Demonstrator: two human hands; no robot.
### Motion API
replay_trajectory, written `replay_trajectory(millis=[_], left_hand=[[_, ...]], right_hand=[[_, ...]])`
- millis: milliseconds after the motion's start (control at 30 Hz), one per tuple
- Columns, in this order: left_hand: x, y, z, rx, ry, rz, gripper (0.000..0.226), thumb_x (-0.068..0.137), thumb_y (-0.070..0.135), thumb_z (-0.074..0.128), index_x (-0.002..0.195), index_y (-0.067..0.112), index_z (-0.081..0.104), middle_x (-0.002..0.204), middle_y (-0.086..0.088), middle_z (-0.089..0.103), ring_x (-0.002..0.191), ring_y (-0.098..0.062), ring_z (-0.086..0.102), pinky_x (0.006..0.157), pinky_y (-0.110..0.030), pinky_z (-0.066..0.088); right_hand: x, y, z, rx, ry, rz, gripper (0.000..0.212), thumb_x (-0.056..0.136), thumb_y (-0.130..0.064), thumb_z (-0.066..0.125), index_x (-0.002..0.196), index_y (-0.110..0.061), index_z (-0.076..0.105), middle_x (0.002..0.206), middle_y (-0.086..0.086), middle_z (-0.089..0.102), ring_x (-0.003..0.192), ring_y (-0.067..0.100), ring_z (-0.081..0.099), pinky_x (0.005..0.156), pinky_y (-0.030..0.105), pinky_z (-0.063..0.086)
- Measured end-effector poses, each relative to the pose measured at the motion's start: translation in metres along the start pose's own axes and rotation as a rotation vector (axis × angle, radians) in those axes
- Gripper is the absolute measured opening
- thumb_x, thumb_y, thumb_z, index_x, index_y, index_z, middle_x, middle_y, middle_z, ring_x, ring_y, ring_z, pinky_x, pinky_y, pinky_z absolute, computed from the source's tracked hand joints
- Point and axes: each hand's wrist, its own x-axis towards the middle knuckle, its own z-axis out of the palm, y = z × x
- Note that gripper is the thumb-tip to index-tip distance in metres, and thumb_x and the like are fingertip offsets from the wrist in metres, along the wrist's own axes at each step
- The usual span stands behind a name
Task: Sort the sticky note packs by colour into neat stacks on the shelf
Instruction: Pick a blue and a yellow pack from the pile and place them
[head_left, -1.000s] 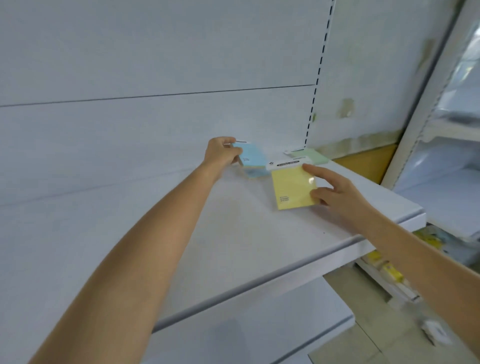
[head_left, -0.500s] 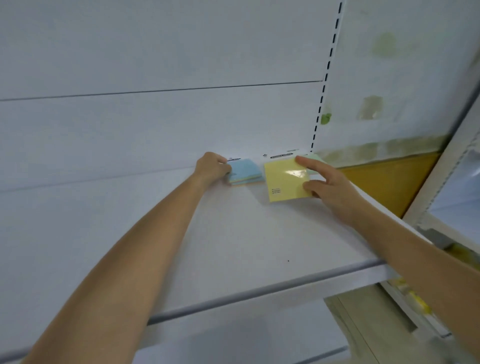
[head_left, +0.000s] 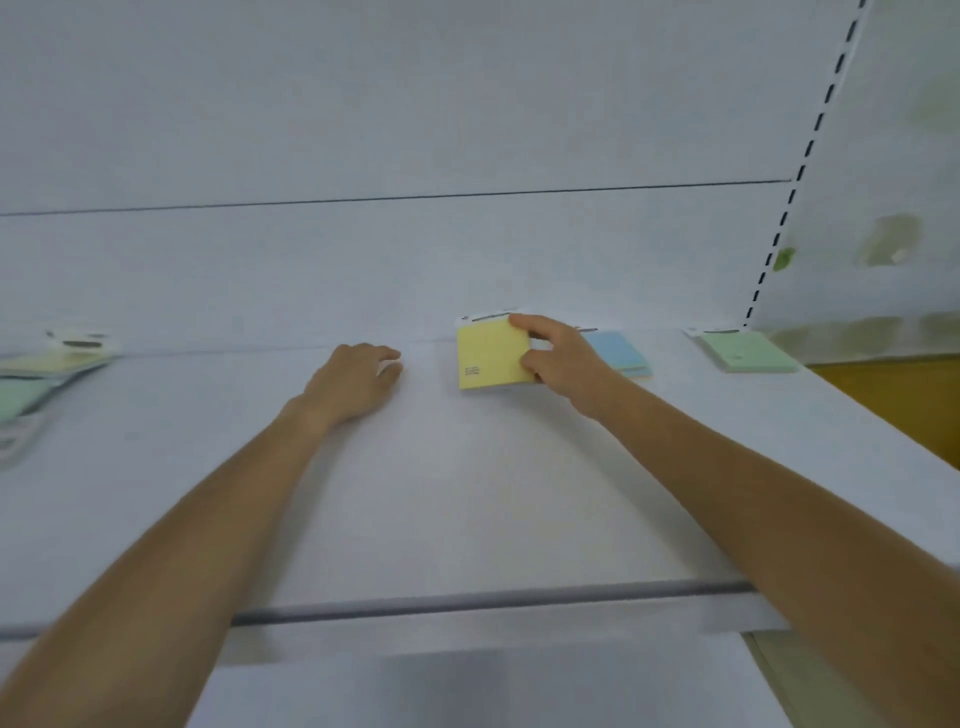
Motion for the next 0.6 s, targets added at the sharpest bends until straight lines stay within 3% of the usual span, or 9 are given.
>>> replay_trajectory(millis=[100, 133, 200, 300, 467, 600], left_hand=[[-0.009, -0.021, 0.000, -0.013, 0.004, 0.003, 0.039, 0.094, 0.032, 0.044, 0.128, 0.016, 0.055, 0.138, -0.008, 0.053, 0.131, -0.030, 0.042, 0.110, -0.042, 0.035], [-0.010, -0.023, 0.002, -0.016, 0.024, 0.006, 0.038, 0.094, 0.033, 0.045, 0.127, 0.017, 0.055, 0.137, -0.007, 0.053, 0.130, -0.031, 0.043, 0.109, -0.042, 0.036], [-0.009, -0.024, 0.005, -0.020, 0.052, 0.007, 0.037, 0.093, 0.034, 0.045, 0.126, 0.018, 0.055, 0.136, -0.006, 0.053, 0.128, -0.031, 0.042, 0.107, -0.041, 0.037], [-0.008, -0.025, 0.008, -0.026, 0.071, 0.016, 0.039, 0.094, 0.036, 0.044, 0.128, 0.020, 0.052, 0.137, -0.005, 0.051, 0.128, -0.030, 0.041, 0.106, -0.040, 0.038], [-0.010, -0.007, 0.008, -0.152, 0.064, 0.100, 0.050, 0.087, 0.056, 0.045, 0.132, 0.036, 0.045, 0.142, 0.006, 0.044, 0.130, -0.020, 0.043, 0.108, -0.039, 0.036], [-0.010, 0.005, 0.012, 0.007, 0.006, 0.120, 0.055, 0.082, 0.064, 0.045, 0.132, 0.040, 0.043, 0.141, 0.007, 0.044, 0.130, -0.022, 0.039, 0.105, -0.038, 0.036]], right_hand=[[0.011, -0.005, 0.024, -0.140, 0.026, 0.011, 0.052, 0.084, 0.001, 0.041, 0.132, -0.020, 0.048, 0.138, 0.001, 0.048, 0.099, 0.014, 0.047, 0.065, 0.001, 0.041], [0.011, -0.006, 0.029, -0.204, 0.041, 0.010, 0.050, 0.086, 0.000, 0.040, 0.132, -0.017, 0.048, 0.138, 0.001, 0.048, 0.104, 0.016, 0.050, 0.066, 0.001, 0.041], [0.010, -0.003, 0.040, -0.323, 0.084, -0.015, 0.042, 0.089, -0.003, 0.040, 0.128, -0.013, 0.052, 0.137, 0.007, 0.048, 0.117, 0.022, 0.050, 0.087, 0.016, 0.039], [0.007, 0.003, 0.054, -0.574, 0.070, -0.034, 0.035, 0.092, -0.015, 0.037, 0.120, -0.016, 0.058, 0.128, 0.012, 0.052, 0.119, 0.031, 0.043, 0.095, 0.031, 0.036], [-0.001, 0.000, 0.053, -0.747, -0.043, -0.030, 0.040, 0.094, -0.036, 0.037, 0.125, -0.017, 0.054, 0.136, 0.012, 0.043, 0.126, 0.032, 0.035, 0.104, 0.037, 0.031], [-0.001, 0.003, 0.051, -0.769, -0.099, -0.055, 0.044, 0.094, -0.041, 0.039, 0.132, -0.021, 0.047, 0.142, 0.007, 0.036, 0.131, 0.029, 0.029, 0.108, 0.038, 0.025]])
